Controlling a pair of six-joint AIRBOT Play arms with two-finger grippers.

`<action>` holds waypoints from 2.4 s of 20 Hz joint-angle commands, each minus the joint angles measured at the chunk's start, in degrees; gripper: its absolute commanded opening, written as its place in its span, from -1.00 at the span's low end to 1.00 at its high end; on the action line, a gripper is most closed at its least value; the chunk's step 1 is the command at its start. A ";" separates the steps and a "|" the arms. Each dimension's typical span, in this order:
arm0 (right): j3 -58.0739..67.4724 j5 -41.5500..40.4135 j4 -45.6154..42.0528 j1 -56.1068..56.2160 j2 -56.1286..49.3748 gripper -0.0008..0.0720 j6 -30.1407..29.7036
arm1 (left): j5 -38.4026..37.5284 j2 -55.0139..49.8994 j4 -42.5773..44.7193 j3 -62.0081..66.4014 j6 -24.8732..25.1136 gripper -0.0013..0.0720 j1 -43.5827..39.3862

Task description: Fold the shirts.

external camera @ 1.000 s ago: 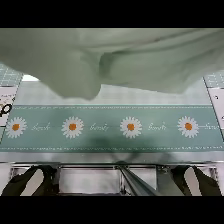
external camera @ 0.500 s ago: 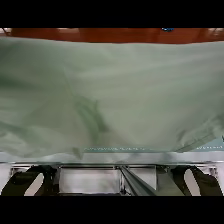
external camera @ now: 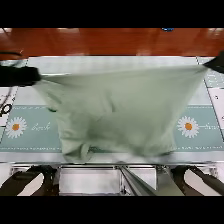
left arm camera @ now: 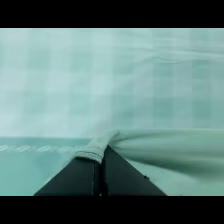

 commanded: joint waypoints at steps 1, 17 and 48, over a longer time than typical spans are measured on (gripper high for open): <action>-0.42 -7.58 8.94 1.03 -16.11 -0.90 -4.15 | 15.37 -12.90 -8.52 -2.34 -1.16 -0.92 -0.46; -18.93 -1.90 -0.02 -7.78 -9.66 0.15 -3.37 | -15.82 -21.31 -21.94 0.00 16.24 0.42 20.72; -51.91 6.16 -5.51 -16.70 16.96 0.15 7.54 | 0.26 -17.42 -43.71 -30.71 24.85 -0.92 15.82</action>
